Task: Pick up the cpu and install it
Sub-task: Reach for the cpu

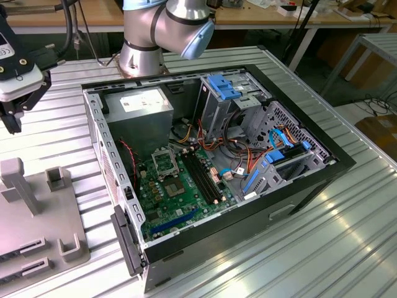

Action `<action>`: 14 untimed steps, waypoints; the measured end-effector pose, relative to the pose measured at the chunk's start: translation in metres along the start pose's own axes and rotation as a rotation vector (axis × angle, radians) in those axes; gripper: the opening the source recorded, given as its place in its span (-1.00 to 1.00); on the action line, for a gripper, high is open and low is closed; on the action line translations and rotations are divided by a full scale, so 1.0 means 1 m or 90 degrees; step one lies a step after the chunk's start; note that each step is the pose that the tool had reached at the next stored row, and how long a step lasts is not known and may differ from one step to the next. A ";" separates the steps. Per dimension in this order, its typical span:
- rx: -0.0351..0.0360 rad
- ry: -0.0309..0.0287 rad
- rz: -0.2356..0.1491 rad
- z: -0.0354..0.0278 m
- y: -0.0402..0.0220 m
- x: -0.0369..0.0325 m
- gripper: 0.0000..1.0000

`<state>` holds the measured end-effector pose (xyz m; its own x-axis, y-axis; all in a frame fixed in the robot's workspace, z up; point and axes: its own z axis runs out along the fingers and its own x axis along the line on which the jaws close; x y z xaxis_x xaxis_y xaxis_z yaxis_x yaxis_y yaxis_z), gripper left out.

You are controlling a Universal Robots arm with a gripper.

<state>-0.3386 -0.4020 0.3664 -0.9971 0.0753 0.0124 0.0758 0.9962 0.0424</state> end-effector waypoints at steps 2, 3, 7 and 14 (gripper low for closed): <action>0.0000 0.0000 0.000 0.0000 -0.0001 0.0011 -0.79; 0.0000 0.0000 0.000 0.0000 -0.0001 0.0019 -0.79; 0.0000 0.0000 0.000 0.0001 -0.0004 0.0045 -0.79; 0.0000 0.0000 0.000 0.0003 -0.0006 0.0080 -0.79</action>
<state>-0.3466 -0.4020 0.3662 -0.9971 0.0752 0.0124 0.0757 0.9962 0.0424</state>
